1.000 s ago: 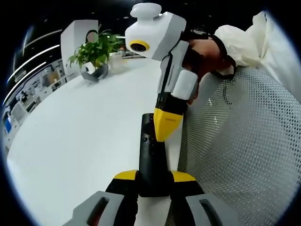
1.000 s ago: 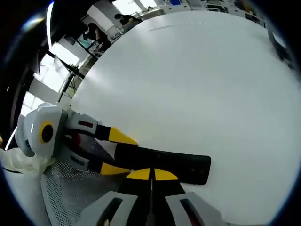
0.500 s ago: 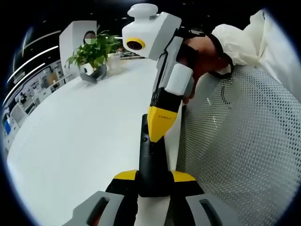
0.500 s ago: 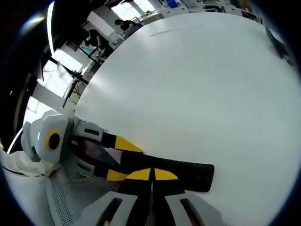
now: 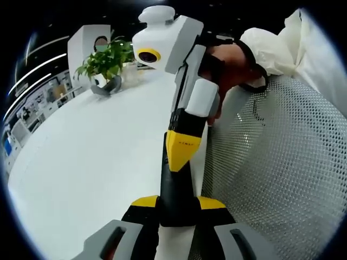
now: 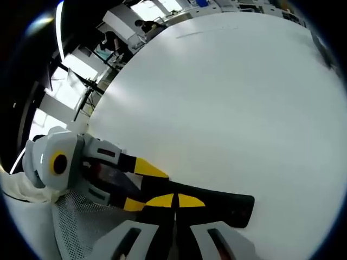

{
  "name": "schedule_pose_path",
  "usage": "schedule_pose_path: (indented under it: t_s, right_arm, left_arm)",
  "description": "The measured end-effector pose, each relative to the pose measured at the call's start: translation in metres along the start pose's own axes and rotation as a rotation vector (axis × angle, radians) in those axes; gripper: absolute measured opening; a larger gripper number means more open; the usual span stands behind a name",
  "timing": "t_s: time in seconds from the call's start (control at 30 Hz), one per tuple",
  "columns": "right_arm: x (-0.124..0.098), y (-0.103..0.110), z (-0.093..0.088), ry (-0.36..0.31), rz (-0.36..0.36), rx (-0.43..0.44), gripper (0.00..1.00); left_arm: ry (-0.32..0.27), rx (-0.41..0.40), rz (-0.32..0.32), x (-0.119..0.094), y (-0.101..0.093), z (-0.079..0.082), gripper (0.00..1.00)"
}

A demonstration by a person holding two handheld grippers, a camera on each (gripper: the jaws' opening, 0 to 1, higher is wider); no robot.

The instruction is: Press the specified remote control buttons in sequence, fully releasing each button before pressing the next.

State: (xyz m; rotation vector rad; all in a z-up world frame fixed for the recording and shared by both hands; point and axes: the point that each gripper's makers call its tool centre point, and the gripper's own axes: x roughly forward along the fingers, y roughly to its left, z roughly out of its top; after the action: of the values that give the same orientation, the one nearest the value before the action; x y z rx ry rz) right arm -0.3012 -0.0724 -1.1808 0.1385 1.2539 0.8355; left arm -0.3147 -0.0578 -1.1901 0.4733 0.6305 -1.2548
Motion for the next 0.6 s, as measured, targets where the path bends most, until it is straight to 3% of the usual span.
schedule_pose_path:
  t_s: [0.43,0.6]
  right_arm:
    - [0.0027,0.0007,0.0016,-0.004,-0.053,-0.123,0.0]
    - [0.0007,-0.0014,0.0023,-0.001,-0.028,-0.073,0.0]
  left_arm:
    - [-0.003,-0.009,0.001,-0.0002,0.0019,-0.0003,0.25]
    - [-0.003,-0.008,0.002,-0.0001,0.0014,0.0002,0.25]
